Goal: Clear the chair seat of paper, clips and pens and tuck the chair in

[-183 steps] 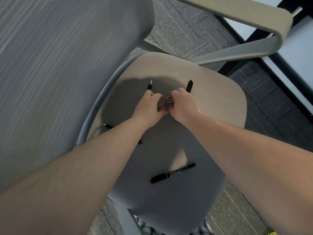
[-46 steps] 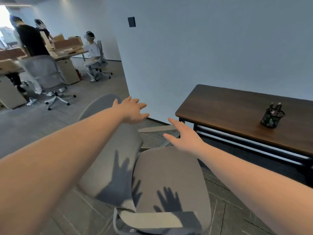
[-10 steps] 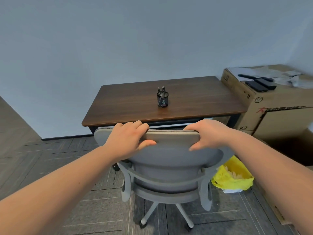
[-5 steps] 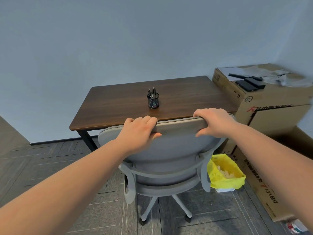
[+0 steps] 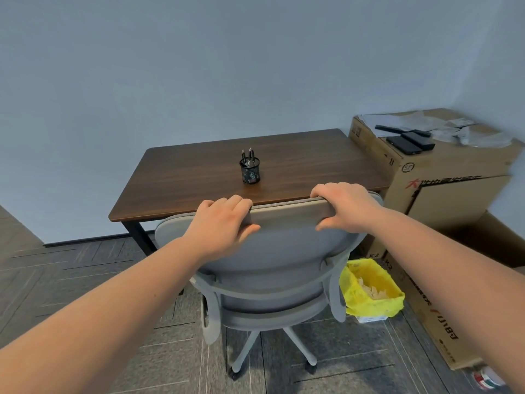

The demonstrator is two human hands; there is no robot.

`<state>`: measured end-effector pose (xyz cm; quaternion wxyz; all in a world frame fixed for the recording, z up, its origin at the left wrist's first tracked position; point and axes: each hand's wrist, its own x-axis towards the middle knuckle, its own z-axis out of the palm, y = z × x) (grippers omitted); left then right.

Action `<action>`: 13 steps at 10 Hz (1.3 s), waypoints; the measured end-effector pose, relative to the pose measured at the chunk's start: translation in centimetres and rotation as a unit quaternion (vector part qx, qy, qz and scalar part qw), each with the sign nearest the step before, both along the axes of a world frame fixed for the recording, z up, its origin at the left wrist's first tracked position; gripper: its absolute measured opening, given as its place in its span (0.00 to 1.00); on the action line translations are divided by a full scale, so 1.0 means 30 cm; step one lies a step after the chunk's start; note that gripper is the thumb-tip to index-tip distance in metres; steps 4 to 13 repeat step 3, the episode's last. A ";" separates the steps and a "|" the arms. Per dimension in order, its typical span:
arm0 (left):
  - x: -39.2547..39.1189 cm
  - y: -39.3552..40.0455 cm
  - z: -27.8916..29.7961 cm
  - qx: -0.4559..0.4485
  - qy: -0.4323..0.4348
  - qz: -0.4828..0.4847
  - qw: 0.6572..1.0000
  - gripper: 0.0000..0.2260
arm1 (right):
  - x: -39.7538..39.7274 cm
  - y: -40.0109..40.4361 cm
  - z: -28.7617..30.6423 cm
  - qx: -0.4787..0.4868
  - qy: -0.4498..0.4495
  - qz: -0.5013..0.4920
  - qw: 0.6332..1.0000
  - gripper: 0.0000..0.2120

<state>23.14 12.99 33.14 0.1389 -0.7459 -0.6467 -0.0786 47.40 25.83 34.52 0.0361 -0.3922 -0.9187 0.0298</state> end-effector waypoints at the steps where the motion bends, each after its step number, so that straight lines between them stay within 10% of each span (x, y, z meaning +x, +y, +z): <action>1: 0.015 -0.009 0.005 -0.008 -0.004 0.001 1.000 0.17 | 0.013 -0.009 0.011 -0.006 -0.019 -0.005 1.000 0.27; 13: 0.025 -0.010 0.016 -0.030 -0.004 0.010 1.000 0.19 | 0.111 -0.074 0.088 -0.011 -0.011 -0.007 1.000 0.38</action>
